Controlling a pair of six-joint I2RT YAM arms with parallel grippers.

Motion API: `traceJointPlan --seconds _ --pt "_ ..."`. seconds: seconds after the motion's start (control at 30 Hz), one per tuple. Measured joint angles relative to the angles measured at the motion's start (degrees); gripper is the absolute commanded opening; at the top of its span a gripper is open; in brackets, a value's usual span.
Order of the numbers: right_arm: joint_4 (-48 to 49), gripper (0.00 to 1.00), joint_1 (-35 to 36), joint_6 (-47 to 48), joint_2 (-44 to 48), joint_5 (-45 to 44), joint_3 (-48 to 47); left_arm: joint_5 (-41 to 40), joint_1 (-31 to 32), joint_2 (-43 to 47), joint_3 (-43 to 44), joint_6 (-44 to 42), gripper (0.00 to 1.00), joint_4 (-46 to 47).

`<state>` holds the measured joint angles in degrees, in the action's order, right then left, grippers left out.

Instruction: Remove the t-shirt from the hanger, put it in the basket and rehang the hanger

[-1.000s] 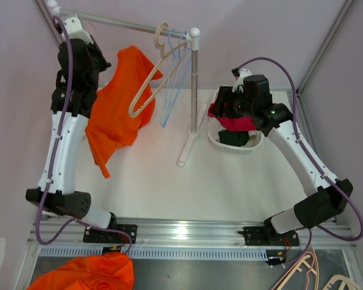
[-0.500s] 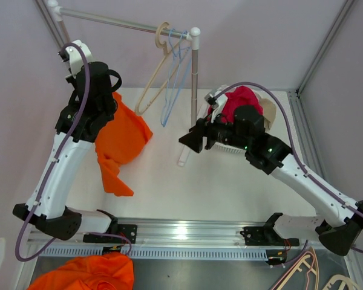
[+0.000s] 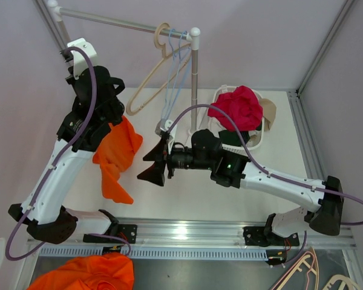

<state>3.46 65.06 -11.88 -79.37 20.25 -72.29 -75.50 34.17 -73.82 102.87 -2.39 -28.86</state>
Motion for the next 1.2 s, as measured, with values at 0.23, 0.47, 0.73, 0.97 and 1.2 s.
traceJointPlan --seconds 0.23,0.47,0.73,0.97,1.2 --pt "7.8 0.74 3.8 1.5 -5.8 0.3 -2.1 -0.3 0.9 -2.3 2.7 -4.4 0.01 4.0" --pt "10.3 0.72 6.9 3.2 -11.3 -1.6 -6.1 0.9 2.3 -7.8 10.0 -5.7 0.01 3.7" --pt "10.5 0.00 7.5 4.5 -13.5 -4.6 -9.2 2.7 3.1 -8.0 10.5 -3.6 0.01 0.4" --pt "6.4 0.00 9.7 4.5 -9.1 -6.8 -5.4 7.8 -0.8 -8.7 7.5 -0.7 0.01 1.2" --pt "0.8 0.00 17.0 5.6 0.8 -13.1 1.5 12.6 -8.3 -15.6 11.7 3.1 0.01 -3.0"
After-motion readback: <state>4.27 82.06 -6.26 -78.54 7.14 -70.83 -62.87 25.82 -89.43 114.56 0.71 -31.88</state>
